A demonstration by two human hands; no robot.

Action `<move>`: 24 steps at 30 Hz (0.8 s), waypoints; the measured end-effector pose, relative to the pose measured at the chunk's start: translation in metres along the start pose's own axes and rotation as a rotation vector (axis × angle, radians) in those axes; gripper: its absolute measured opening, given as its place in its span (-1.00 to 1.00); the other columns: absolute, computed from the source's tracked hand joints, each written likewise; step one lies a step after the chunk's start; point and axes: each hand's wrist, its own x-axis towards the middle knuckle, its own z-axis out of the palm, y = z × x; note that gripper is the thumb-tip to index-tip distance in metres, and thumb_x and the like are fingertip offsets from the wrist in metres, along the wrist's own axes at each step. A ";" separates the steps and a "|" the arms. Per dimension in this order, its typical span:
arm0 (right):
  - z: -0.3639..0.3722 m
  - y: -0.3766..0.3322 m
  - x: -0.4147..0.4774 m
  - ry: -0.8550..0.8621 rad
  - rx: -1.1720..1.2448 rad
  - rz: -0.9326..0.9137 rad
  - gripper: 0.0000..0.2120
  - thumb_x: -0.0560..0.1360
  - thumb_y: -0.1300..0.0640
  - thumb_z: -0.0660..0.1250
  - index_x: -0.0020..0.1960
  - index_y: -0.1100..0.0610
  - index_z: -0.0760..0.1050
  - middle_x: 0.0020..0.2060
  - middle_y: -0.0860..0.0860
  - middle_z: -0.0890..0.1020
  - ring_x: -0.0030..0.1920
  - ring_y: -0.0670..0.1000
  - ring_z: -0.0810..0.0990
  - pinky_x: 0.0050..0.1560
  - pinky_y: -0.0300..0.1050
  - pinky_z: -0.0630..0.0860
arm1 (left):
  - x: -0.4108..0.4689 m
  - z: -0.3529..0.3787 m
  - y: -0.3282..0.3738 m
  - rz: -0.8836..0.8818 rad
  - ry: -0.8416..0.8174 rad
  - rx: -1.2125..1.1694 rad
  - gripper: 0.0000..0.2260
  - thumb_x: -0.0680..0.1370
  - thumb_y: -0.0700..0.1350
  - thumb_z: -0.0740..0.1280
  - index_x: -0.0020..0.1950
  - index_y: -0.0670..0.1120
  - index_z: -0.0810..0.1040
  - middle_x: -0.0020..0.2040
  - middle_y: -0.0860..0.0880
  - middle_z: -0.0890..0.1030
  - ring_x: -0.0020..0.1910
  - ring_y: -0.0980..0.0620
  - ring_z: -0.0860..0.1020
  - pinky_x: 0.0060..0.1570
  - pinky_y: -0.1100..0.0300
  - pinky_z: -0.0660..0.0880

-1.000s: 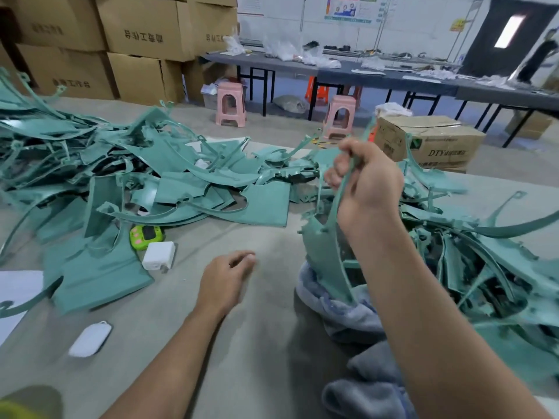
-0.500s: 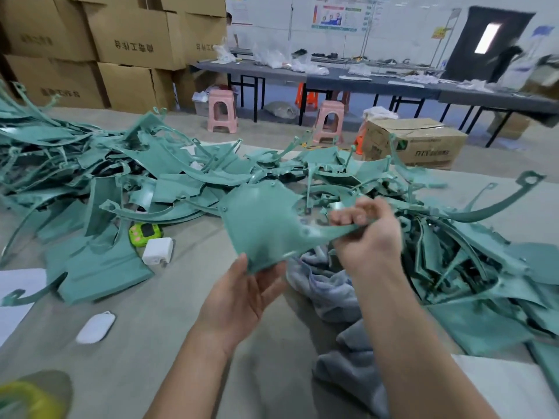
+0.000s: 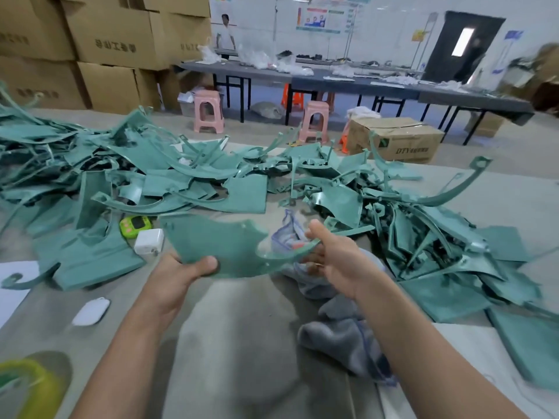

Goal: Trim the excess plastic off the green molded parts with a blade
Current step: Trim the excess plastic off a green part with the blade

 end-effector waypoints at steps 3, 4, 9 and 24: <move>-0.016 0.014 0.004 0.361 -0.802 -0.434 -0.56 0.51 -0.09 0.42 0.34 0.01 0.46 -0.17 -0.04 0.64 -0.19 0.00 0.59 -0.19 -0.08 0.47 | 0.003 -0.008 -0.008 -0.103 0.201 -0.272 -0.60 0.41 -0.25 0.42 0.25 -0.12 0.64 0.15 -0.10 0.71 0.04 -0.01 0.71 -0.04 0.15 0.66; -0.020 0.021 0.004 0.352 -1.161 -0.545 -0.55 0.49 -0.11 0.41 0.33 -0.05 0.43 -0.10 -0.05 0.63 -0.10 0.01 0.59 -0.12 -0.07 0.47 | 0.002 -0.013 -0.012 -0.150 0.246 -0.311 -0.57 0.44 -0.28 0.38 0.31 -0.14 0.59 0.15 -0.10 0.71 0.02 -0.01 0.71 -0.06 0.14 0.67; -0.013 0.030 0.001 0.236 -1.748 -0.512 -0.78 0.57 0.07 0.29 0.19 -0.07 0.59 0.04 0.00 0.62 0.11 0.11 0.59 0.06 -0.04 0.45 | -0.009 -0.027 -0.025 -0.257 0.339 -0.311 -0.55 0.37 -0.35 0.38 0.27 -0.19 0.61 0.17 -0.17 0.68 -0.01 -0.07 0.72 -0.08 0.09 0.68; -0.030 -0.025 -0.065 0.362 -1.141 -0.847 -0.61 0.35 0.24 0.27 0.04 -0.08 0.69 -0.05 -0.09 0.69 -0.06 -0.02 0.59 -0.07 -0.13 0.51 | 0.016 0.015 -0.037 0.058 0.376 0.398 -0.46 0.48 -0.39 0.44 -0.17 0.35 0.71 -0.26 0.33 0.66 -0.23 0.30 0.62 -0.23 0.47 0.49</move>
